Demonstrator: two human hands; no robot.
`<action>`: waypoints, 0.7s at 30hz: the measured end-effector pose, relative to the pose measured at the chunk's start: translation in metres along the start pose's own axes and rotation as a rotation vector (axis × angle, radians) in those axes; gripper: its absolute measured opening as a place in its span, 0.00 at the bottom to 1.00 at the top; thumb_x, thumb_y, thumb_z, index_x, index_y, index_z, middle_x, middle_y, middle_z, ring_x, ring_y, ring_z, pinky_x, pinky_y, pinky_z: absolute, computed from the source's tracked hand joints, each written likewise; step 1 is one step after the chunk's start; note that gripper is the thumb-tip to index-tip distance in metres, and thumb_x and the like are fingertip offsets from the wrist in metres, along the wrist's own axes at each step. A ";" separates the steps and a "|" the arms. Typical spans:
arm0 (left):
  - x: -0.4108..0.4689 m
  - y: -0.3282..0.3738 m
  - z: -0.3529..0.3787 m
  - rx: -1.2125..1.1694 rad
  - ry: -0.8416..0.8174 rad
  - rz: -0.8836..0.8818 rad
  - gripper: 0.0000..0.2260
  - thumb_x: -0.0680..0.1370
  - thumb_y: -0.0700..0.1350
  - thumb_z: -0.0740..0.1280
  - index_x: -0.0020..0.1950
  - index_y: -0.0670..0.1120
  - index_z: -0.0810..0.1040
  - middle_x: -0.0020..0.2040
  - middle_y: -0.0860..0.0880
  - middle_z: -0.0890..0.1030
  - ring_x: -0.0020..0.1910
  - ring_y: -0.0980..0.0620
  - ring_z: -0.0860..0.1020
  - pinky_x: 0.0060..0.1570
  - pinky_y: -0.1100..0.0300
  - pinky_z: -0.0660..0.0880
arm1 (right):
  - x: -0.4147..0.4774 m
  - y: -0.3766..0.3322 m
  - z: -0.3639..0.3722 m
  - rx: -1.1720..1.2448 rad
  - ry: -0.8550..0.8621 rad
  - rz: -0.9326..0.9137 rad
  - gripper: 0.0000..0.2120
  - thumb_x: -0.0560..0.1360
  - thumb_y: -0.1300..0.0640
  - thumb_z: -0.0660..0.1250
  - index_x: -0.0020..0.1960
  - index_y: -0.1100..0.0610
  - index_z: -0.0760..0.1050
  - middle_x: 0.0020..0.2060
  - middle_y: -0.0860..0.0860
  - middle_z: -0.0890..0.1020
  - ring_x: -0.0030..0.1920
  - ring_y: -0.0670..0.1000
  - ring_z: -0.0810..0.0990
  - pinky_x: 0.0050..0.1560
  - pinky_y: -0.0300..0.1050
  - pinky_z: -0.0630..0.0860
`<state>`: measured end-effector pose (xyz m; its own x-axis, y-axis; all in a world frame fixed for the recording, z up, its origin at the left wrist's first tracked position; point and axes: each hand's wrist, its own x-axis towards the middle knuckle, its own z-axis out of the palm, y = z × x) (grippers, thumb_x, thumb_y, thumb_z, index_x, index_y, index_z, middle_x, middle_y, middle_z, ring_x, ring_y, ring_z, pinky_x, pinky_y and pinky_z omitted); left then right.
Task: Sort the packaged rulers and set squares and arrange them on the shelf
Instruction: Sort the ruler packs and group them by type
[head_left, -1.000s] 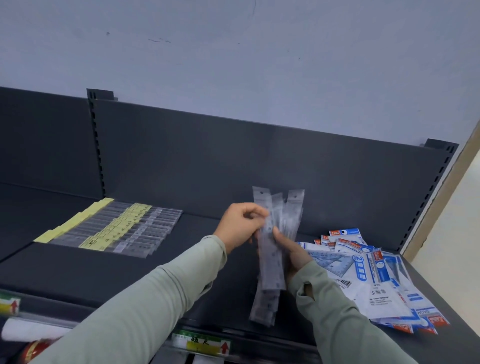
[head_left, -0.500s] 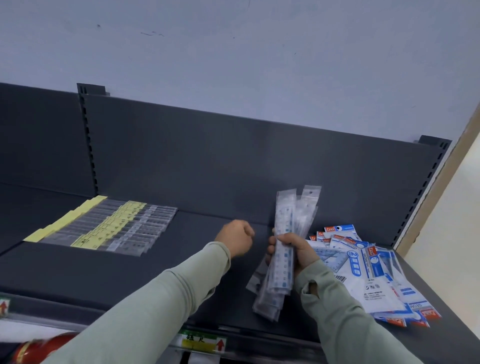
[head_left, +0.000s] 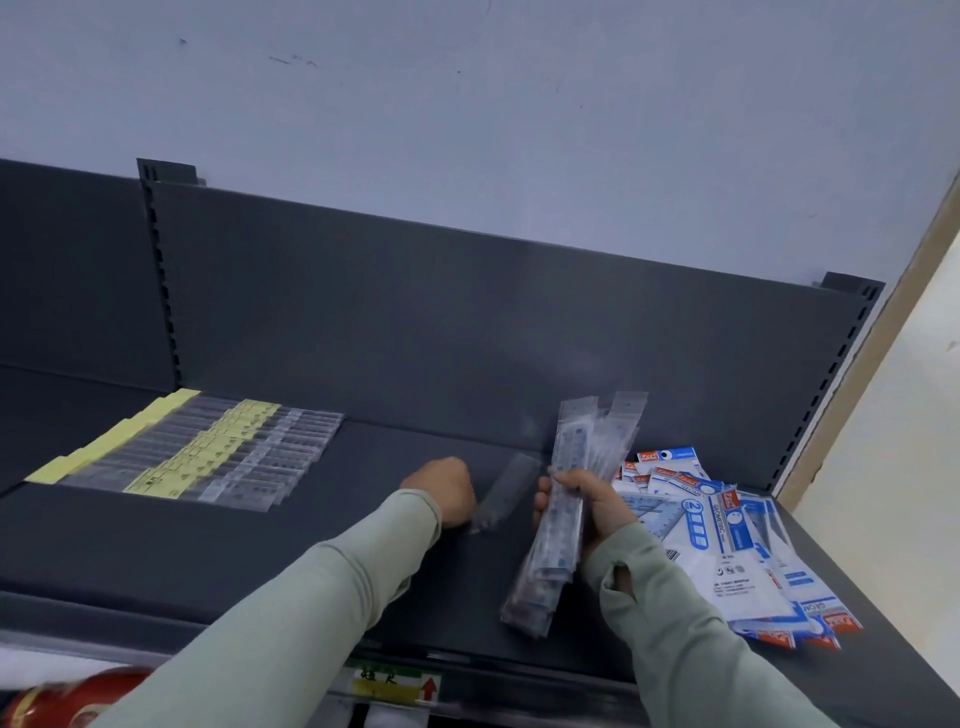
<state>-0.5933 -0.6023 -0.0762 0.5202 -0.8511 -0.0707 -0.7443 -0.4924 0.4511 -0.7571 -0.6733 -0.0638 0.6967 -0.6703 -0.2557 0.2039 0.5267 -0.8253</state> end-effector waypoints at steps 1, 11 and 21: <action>0.000 -0.004 -0.004 -0.117 0.036 0.034 0.05 0.73 0.41 0.69 0.37 0.48 0.79 0.44 0.51 0.82 0.48 0.49 0.80 0.50 0.57 0.76 | 0.001 0.000 -0.001 0.007 0.019 0.004 0.04 0.73 0.62 0.62 0.40 0.60 0.73 0.29 0.52 0.78 0.26 0.48 0.78 0.34 0.42 0.76; -0.024 0.019 -0.062 -1.111 0.349 0.274 0.10 0.82 0.38 0.59 0.41 0.45 0.68 0.31 0.46 0.81 0.26 0.50 0.78 0.23 0.63 0.70 | 0.005 0.001 0.007 -0.090 0.045 0.026 0.14 0.75 0.59 0.62 0.36 0.63 0.80 0.28 0.54 0.80 0.27 0.49 0.79 0.37 0.44 0.75; -0.029 0.022 -0.082 -1.274 -0.045 0.207 0.11 0.82 0.40 0.59 0.40 0.45 0.72 0.28 0.49 0.75 0.25 0.53 0.72 0.26 0.63 0.67 | -0.007 -0.003 0.016 -0.169 -0.097 0.093 0.10 0.68 0.62 0.68 0.48 0.63 0.78 0.36 0.58 0.82 0.35 0.57 0.81 0.36 0.50 0.80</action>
<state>-0.5902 -0.5738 0.0088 0.4105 -0.9080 0.0835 0.1257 0.1471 0.9811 -0.7516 -0.6622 -0.0514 0.7719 -0.5647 -0.2920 0.0227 0.4835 -0.8751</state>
